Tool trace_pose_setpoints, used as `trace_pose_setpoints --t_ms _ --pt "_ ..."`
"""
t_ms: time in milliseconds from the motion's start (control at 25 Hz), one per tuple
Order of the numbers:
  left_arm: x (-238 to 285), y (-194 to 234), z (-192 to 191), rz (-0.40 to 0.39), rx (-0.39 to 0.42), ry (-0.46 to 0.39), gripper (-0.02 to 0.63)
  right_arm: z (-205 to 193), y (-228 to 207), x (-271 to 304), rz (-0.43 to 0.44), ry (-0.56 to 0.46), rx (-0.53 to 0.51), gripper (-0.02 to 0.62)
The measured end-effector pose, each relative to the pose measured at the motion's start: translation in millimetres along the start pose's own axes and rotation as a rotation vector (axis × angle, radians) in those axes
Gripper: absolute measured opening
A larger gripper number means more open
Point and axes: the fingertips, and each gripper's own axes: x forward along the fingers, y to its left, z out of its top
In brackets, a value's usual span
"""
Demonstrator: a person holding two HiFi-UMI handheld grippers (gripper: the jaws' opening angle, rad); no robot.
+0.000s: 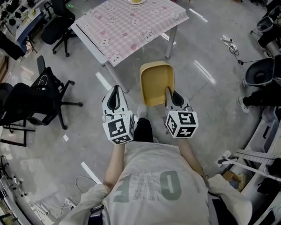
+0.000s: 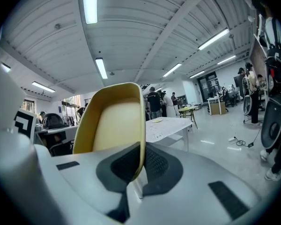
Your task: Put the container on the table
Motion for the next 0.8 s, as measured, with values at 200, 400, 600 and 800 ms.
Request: trace_pose_setpoints --t_ms 200,400,600,800 --pt "48 7 2 -0.002 -0.017 -0.014 0.031 12 -12 33 -0.003 0.001 -0.025 0.031" --pt "103 20 6 -0.02 -0.017 -0.02 0.031 29 -26 74 -0.035 -0.005 -0.019 0.031" --pt "170 39 15 -0.033 -0.018 -0.022 0.031 48 -36 134 -0.043 0.0 -0.02 0.031" --pt "246 63 32 -0.032 -0.021 -0.041 0.031 83 -48 209 -0.044 0.0 -0.042 0.031"
